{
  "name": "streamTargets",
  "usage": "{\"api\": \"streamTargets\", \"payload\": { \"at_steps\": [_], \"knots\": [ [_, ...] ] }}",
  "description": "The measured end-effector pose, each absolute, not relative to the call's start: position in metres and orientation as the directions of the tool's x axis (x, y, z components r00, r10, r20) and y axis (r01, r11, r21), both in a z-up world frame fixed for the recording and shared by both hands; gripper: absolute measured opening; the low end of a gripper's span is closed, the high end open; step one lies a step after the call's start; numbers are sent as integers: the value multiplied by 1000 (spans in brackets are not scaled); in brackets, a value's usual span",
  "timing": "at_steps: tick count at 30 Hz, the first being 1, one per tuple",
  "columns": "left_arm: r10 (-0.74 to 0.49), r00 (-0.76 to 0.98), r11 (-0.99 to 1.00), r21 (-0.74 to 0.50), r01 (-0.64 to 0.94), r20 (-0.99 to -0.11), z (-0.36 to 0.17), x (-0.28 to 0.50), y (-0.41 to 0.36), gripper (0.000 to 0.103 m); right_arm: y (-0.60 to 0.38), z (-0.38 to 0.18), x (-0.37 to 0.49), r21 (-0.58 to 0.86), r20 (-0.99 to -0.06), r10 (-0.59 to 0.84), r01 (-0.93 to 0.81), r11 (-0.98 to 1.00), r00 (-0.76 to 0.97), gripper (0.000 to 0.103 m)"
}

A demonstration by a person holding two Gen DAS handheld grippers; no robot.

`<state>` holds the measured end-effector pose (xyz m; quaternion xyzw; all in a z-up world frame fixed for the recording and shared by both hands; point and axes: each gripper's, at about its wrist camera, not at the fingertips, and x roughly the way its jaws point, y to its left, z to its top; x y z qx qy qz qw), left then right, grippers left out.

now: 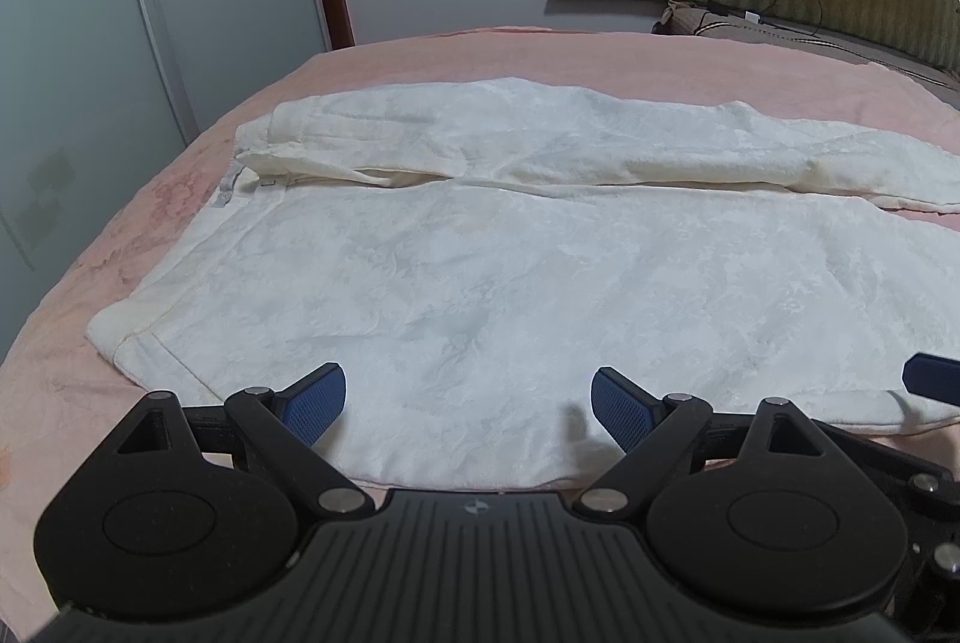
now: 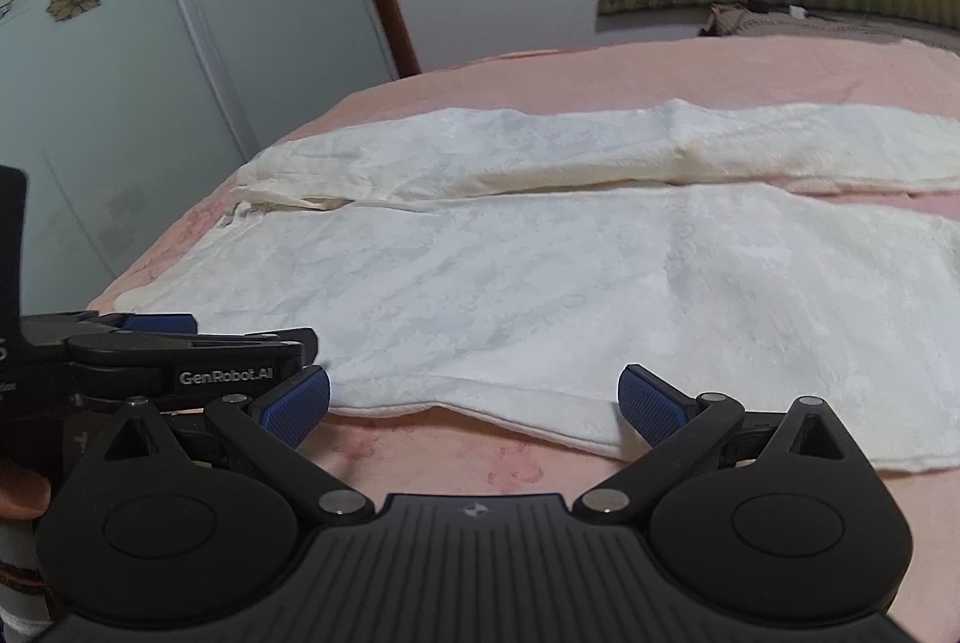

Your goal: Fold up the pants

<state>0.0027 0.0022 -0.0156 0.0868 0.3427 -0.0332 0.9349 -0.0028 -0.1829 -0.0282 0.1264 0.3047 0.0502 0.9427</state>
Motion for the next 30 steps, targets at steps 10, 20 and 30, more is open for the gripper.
{"api": "streamTargets", "payload": {
  "at_steps": [10, 20, 30],
  "knots": [
    [57, 824, 982, 179, 55, -564, -7, 21, 17, 92, -187, -5, 45, 94, -528, 185, -160, 983, 829, 103],
    [138, 789, 984, 173, -41, -598, -24, 68, 48, 93, -206, -7, 179, 121, -591, 269, -247, 962, 760, 103],
    [163, 835, 953, 304, 5, -525, -46, 64, 34, 98, -222, -17, 325, 151, -622, 179, -107, 983, 763, 103]
  ]
}}
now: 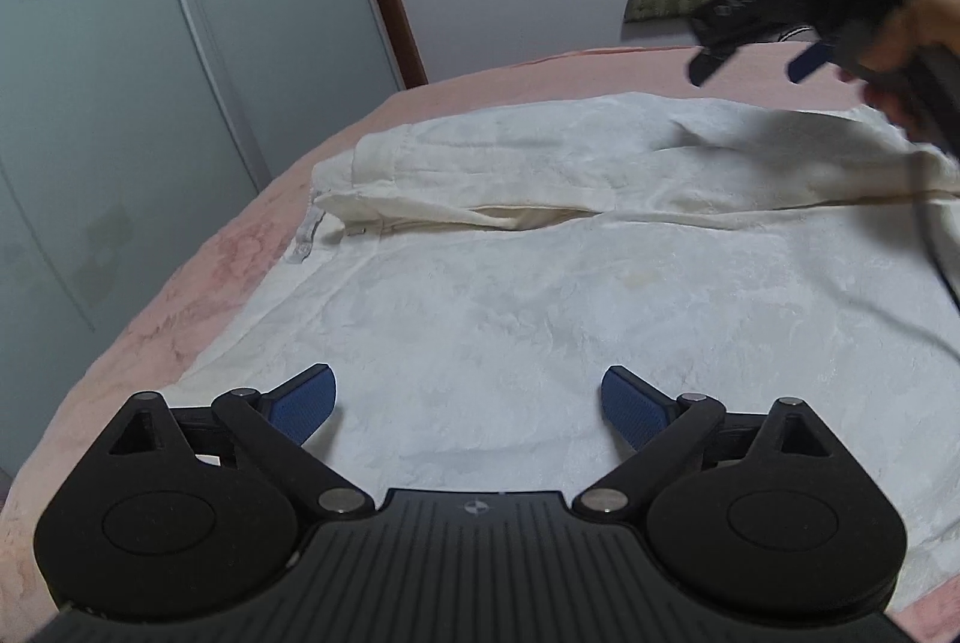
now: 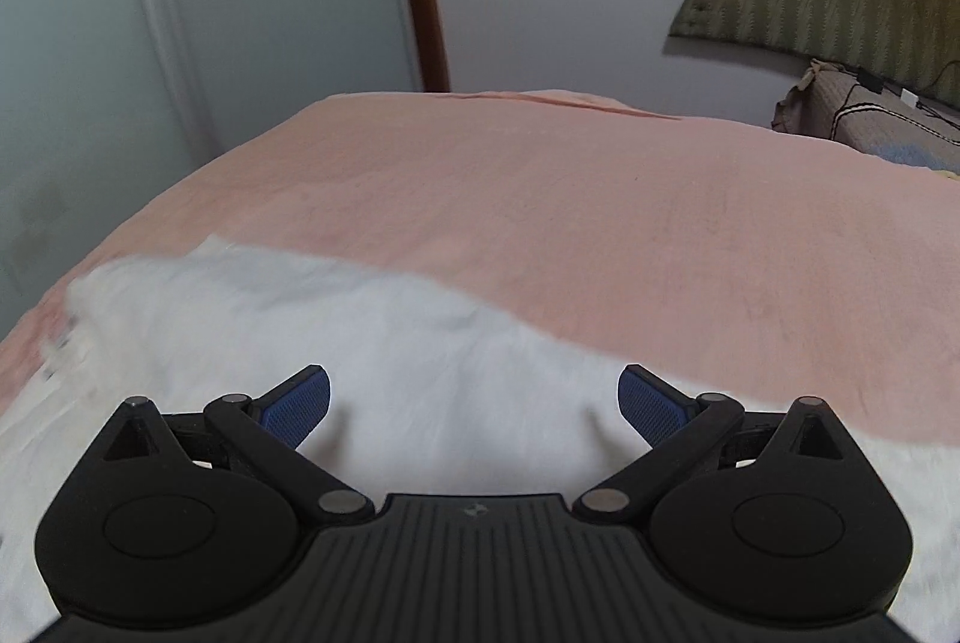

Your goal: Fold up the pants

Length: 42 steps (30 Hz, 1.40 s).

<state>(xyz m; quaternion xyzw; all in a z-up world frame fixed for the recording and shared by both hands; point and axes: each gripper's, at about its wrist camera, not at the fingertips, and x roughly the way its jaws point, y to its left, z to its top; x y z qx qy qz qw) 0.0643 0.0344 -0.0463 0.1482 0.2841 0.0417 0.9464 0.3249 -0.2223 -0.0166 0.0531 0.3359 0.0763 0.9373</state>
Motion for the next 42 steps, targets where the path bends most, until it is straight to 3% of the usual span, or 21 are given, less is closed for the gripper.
{"api": "streamTargets", "payload": {
  "at_steps": [4, 9, 13, 17, 19, 20, 21, 24, 29, 35, 42],
  "knots": [
    [146, 833, 963, 269, 4, -534, -50, 67, 40, 102, -229, -27, 377, 206, -651, 191, -72, 976, 735, 103],
    [69, 808, 991, 133, 12, -586, -51, 74, 58, 103, -218, -50, 419, 230, -704, 250, -119, 966, 665, 103],
    [59, 805, 993, 118, 13, -590, -52, 75, 59, 102, -197, -64, 416, 49, -706, 216, -258, 965, 675, 103],
    [58, 805, 993, 114, 13, -591, -51, 76, 60, 102, -206, -68, 408, 60, -687, 264, -310, 949, 677, 103],
    [57, 804, 994, 113, 13, -591, -52, 77, 60, 102, -205, -68, 404, 52, -675, 273, -325, 944, 685, 94],
    [57, 804, 993, 113, 13, -592, -52, 78, 60, 102, -204, -67, 401, 53, -664, 295, -350, 935, 687, 74],
    [57, 804, 994, 113, 13, -592, -52, 78, 60, 102, -202, -64, 398, 62, -650, 331, -387, 920, 684, 45],
    [55, 804, 994, 110, 13, -592, -51, 78, 61, 102, -187, -59, 388, -26, -644, 313, -428, 903, 698, 26],
    [26, 805, 997, 69, 18, -593, -46, 79, 68, 101, -163, -54, 344, -270, -579, 252, -474, 838, 775, 19],
    [20, 833, 998, -35, -47, -553, -19, 88, 93, 101, -131, -43, 244, -529, -470, 298, -536, 658, 831, 18],
    [-91, 855, 963, -262, -54, -511, 22, 121, 123, 100, -127, -61, 152, -586, -465, 350, -579, 567, 813, 11]
  ]
}}
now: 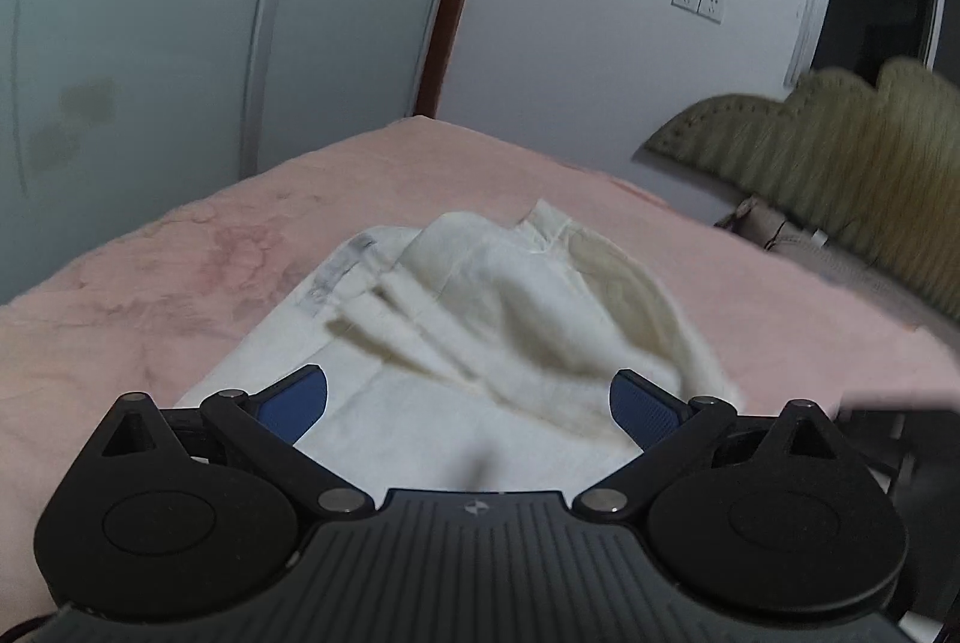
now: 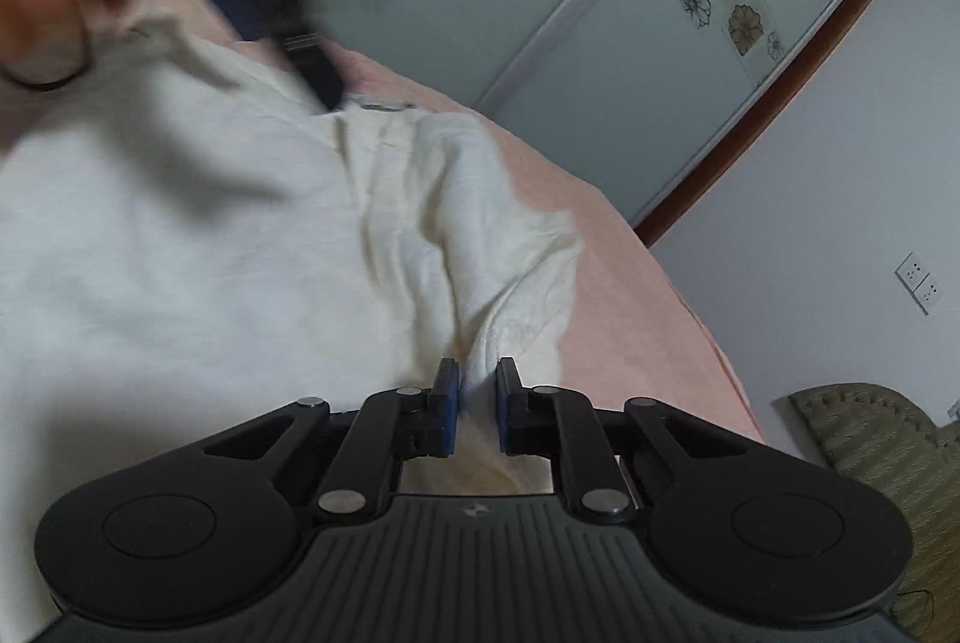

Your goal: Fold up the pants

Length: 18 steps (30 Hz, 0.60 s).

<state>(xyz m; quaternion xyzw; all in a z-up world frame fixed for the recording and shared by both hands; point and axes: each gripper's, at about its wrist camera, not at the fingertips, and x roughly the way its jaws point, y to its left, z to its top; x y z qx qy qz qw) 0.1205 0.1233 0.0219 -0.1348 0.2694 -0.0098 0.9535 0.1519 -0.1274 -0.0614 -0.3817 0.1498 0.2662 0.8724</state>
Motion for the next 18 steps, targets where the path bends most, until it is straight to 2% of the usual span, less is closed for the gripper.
{"api": "streamTargets", "payload": {
  "at_steps": [3, 6, 9, 11, 12, 13, 15, 18],
  "knots": [
    [-198, 848, 927, -375, -1, -491, 44, 149, 122, 101, -128, -71, 136, -586, -466, 357, -585, 560, 809, 11],
    [-275, 800, 924, -377, 67, -533, 64, 191, 103, 100, -127, -78, 137, -557, -476, 367, -597, 577, 799, 10],
    [-237, 754, 945, -325, 32, -613, 67, 226, 82, 97, -128, -78, 145, -528, -477, 375, -601, 601, 795, 10],
    [-186, 742, 952, -304, -26, -644, 63, 238, 74, 91, -129, -79, 148, -511, -472, 382, -600, 616, 794, 10],
    [-162, 735, 954, -296, -55, -659, 60, 241, 71, 66, -130, -79, 149, -501, -470, 385, -600, 624, 794, 10],
    [-159, 726, 950, -304, -72, -669, 57, 241, 70, 36, -132, -78, 148, -491, -466, 390, -599, 633, 794, 10],
    [-184, 721, 928, -360, -97, -668, 50, 238, 72, 18, -134, -78, 146, -480, -462, 395, -598, 642, 794, 10],
    [-157, 758, 926, -361, -109, -633, 50, 221, 76, 9, -133, -79, 140, -508, -439, 386, -578, 638, 812, 11]
  ]
}}
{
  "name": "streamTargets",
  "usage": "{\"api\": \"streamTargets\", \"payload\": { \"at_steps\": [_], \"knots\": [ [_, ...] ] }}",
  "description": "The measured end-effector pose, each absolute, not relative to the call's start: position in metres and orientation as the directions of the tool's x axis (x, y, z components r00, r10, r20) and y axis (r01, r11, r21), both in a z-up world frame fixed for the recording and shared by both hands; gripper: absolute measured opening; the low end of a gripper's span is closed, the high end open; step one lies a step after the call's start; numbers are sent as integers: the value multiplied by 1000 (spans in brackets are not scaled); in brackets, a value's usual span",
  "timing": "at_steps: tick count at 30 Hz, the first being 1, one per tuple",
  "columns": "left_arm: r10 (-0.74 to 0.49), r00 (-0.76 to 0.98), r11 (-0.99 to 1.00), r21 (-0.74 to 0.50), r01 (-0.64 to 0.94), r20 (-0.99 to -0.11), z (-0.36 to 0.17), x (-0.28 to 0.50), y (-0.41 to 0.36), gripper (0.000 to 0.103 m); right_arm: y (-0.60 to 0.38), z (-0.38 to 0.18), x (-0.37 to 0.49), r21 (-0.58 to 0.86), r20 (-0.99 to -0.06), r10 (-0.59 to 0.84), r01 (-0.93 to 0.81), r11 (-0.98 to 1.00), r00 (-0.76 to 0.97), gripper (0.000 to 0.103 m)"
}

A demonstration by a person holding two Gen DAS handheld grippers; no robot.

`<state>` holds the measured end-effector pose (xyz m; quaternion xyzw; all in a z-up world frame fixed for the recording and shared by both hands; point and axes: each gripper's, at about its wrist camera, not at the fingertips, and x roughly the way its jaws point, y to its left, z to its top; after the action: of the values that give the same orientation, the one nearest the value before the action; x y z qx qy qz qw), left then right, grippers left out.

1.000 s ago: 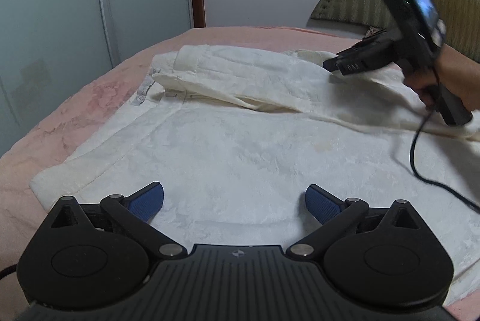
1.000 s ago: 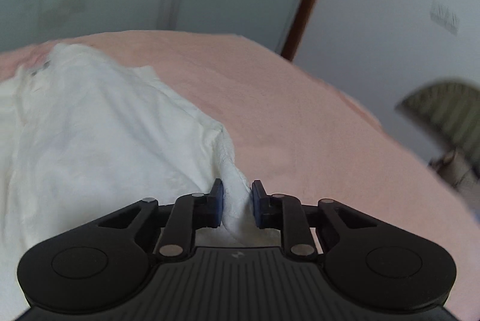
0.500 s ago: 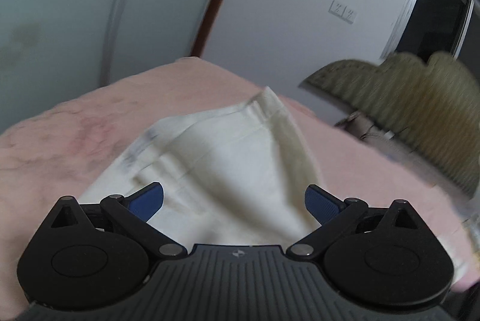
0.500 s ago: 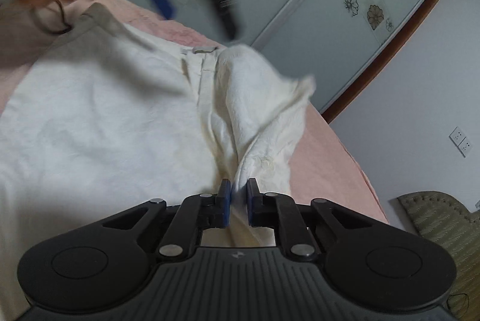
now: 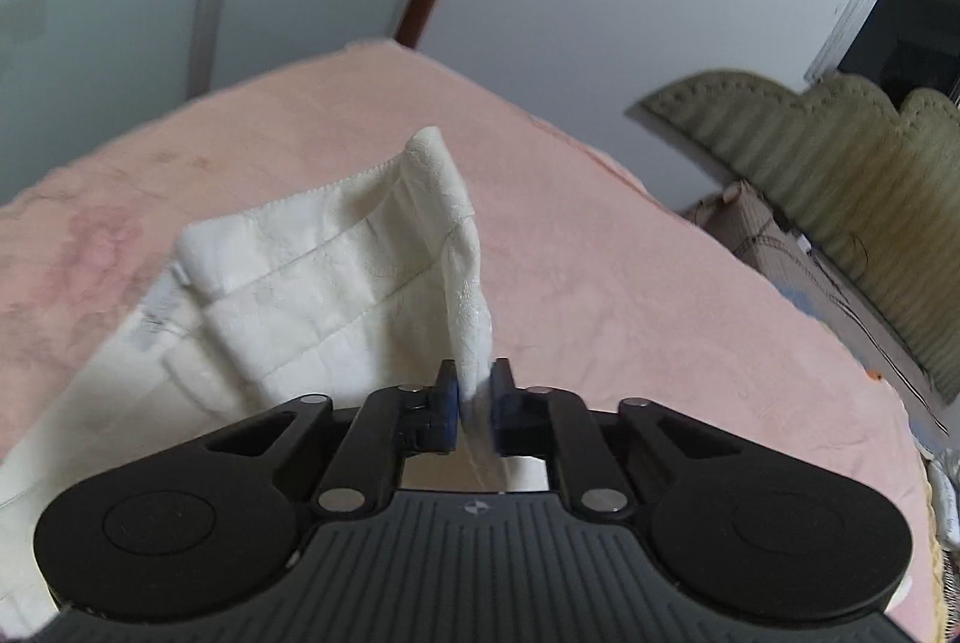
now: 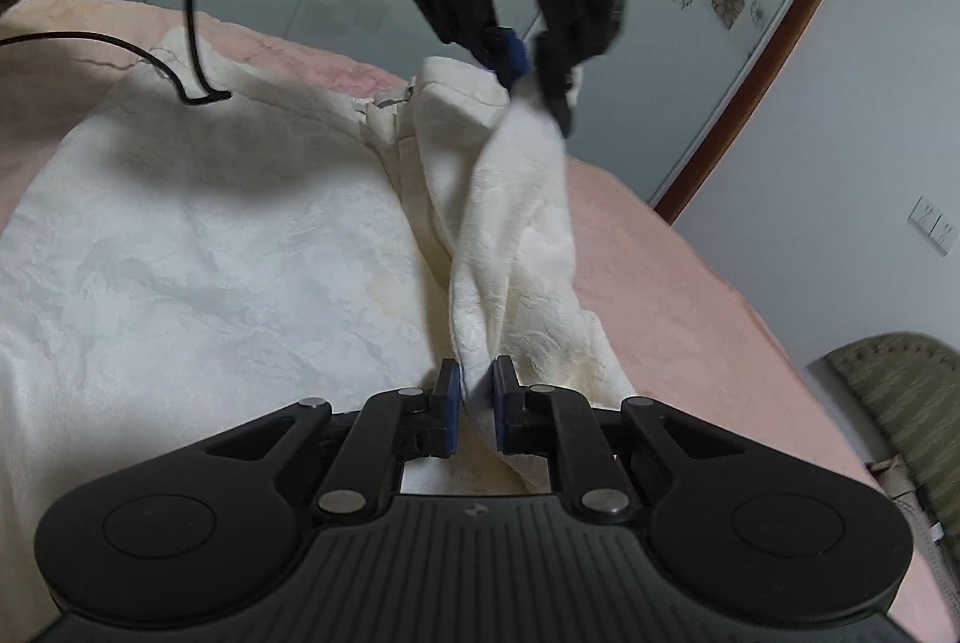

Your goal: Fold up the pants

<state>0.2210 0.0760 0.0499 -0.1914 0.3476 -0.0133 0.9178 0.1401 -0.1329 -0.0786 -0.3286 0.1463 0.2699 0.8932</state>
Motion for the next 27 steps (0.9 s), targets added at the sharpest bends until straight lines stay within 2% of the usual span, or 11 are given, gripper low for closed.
{"api": "streamTargets", "payload": {
  "at_steps": [6, 9, 15, 18, 20, 22, 23, 25, 27],
  "knots": [
    [-190, 829, 910, -411, -52, -525, 64, 165, 99, 8, -135, -71, 107, -610, -352, 314, -470, 637, 882, 19],
    [-225, 835, 886, -462, -40, -503, 66, 136, 117, 8, -146, -64, 92, -632, -315, 243, -394, 668, 918, 19],
    [-312, 785, 809, -582, -76, -535, 34, 93, 151, 7, -171, -52, 79, -595, -307, 138, -303, 744, 942, 19],
    [-319, 756, 799, -592, -110, -571, 10, 85, 161, 7, -177, -56, 82, -586, -314, 113, -286, 758, 943, 19],
    [-333, 734, 789, -601, -126, -592, -2, 88, 165, 8, -179, -58, 89, -565, -359, 106, -306, 766, 927, 19],
    [-325, 733, 783, -605, -146, -597, -11, 91, 170, 22, -182, -58, 91, -545, -393, 113, -330, 770, 913, 14],
    [-319, 738, 777, -610, -156, -595, -14, 92, 172, 22, -185, -62, 84, -546, -400, 113, -335, 768, 910, 11],
    [-280, 756, 771, -608, -189, -591, -17, 92, 178, 35, -182, -61, 78, -537, -410, 115, -341, 772, 905, 9],
    [-245, 776, 768, -605, -210, -581, -20, 92, 182, 37, -186, -56, 72, -501, -423, 132, -353, 790, 897, 8]
  ]
}}
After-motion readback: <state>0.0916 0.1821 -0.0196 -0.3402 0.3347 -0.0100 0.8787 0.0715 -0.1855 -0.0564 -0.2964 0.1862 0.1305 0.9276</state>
